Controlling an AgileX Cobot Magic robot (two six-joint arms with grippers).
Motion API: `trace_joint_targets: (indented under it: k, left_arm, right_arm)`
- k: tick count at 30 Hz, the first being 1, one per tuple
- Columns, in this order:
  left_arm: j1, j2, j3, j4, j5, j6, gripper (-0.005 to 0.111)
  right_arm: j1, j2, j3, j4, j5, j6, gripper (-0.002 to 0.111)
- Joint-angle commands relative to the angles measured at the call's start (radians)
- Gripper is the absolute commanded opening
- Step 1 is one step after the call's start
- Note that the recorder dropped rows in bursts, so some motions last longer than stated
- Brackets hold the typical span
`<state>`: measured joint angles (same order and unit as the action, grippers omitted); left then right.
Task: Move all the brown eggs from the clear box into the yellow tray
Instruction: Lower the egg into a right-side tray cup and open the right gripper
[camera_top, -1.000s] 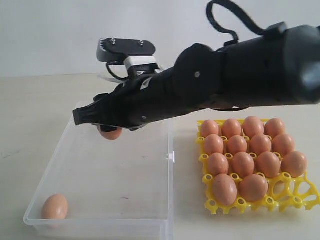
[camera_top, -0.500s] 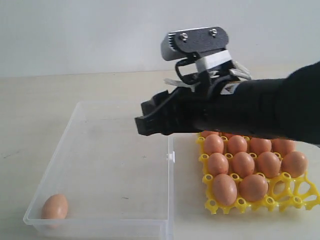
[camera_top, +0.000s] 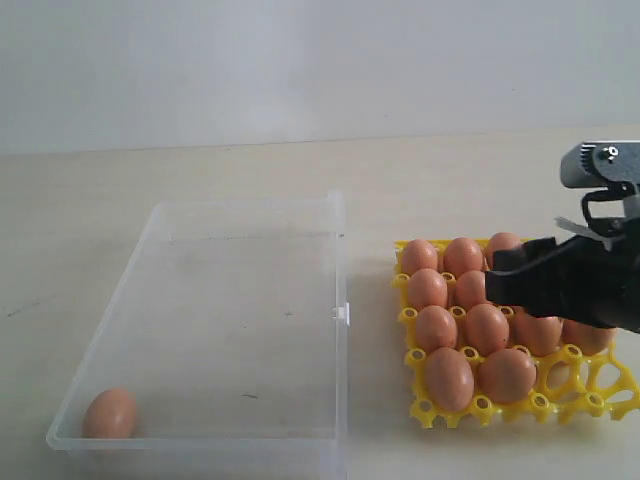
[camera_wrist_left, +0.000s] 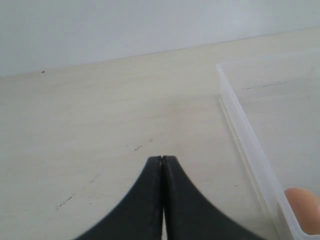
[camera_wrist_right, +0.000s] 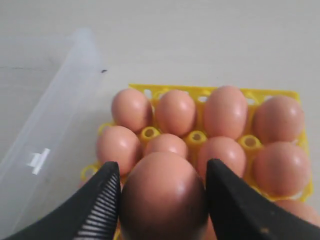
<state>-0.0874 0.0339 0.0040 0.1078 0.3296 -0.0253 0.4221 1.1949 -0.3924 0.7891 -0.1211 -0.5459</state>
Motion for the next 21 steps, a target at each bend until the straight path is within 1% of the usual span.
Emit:
trace_joint_targets:
  k: [1,6,9,18,21]
  left_arm:
    - [-0.003,0.001,-0.004,-0.003,-0.014,-0.004,0.0]
    - [-0.003,0.001,-0.004,-0.003,-0.014,-0.004,0.0]
    - [-0.003,0.001,-0.004,-0.003,-0.014,-0.004,0.0]
    - [-0.003,0.001,-0.004,-0.003,-0.014,-0.004,0.0]
    - [-0.003,0.001,-0.004,-0.003,-0.014,-0.004,0.0]
  right_arm:
    - [-0.058,-0.032,0.075,0.002,-0.05,0.015,0.0]
    - [-0.064,-0.043,0.13,0.023,-0.07,0.028,0.0]
    - [-0.064,-0.043,0.135,0.021,-0.07,0.058,0.0]
    - [-0.062,-0.043,0.135,0.017,-0.068,0.058,0.0]
    - [-0.062,-0.043,0.135,0.016,-0.041,0.058,0.0]
